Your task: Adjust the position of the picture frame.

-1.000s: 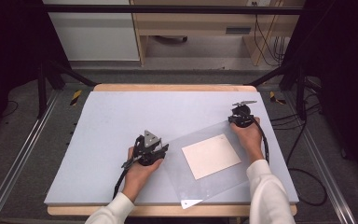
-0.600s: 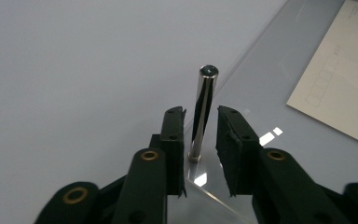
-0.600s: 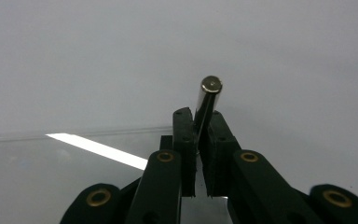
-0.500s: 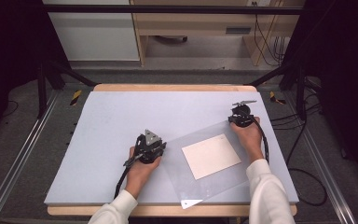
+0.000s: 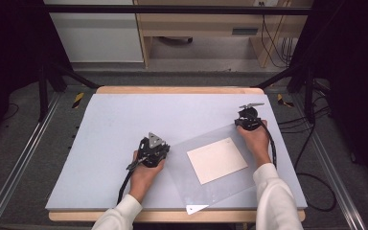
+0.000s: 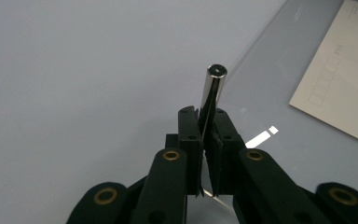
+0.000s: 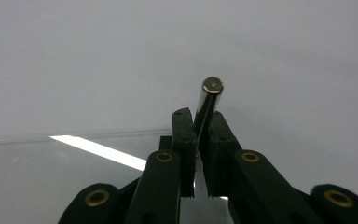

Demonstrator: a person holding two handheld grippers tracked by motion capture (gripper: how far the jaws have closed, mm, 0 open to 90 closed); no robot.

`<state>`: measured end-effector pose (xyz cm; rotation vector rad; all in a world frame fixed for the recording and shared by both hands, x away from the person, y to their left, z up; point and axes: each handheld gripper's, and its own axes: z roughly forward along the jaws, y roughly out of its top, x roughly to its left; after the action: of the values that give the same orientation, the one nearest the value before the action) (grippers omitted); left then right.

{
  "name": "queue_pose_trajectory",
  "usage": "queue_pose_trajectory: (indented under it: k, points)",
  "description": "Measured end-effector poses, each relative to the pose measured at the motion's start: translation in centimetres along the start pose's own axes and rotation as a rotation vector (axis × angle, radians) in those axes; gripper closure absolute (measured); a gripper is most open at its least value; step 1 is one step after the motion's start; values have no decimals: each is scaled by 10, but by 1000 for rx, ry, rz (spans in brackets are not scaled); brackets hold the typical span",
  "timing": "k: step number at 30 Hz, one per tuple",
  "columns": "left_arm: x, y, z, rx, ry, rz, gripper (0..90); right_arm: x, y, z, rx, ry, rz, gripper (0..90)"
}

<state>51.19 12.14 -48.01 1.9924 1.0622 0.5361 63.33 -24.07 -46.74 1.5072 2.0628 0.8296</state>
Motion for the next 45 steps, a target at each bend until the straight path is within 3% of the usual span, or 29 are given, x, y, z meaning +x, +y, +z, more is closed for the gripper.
queue_pose_trajectory:
  k: [9, 18, 24, 33, 37, 45]
  points:
    - [1, 1, 0, 5, -3, -4, 844, 1, 2, 3, -30, -3, -8, 844]
    - [8, 4, -4, 25, -69, -71, 830, 3, 9, -6, 10, 1, -22, 854]
    - [10, 8, -11, 29, -81, -71, 823, 5, 12, -15, 31, 10, -19, 854]
    - [14, 18, -32, 30, -78, -49, 813, 15, 28, -40, 36, 15, -62, 855]
    - [20, 25, -46, 22, -80, -58, 809, 23, 34, -53, 33, 12, -75, 854]
    - [35, 47, -76, 15, -56, -32, 809, 44, 55, -88, 17, 14, -95, 854]
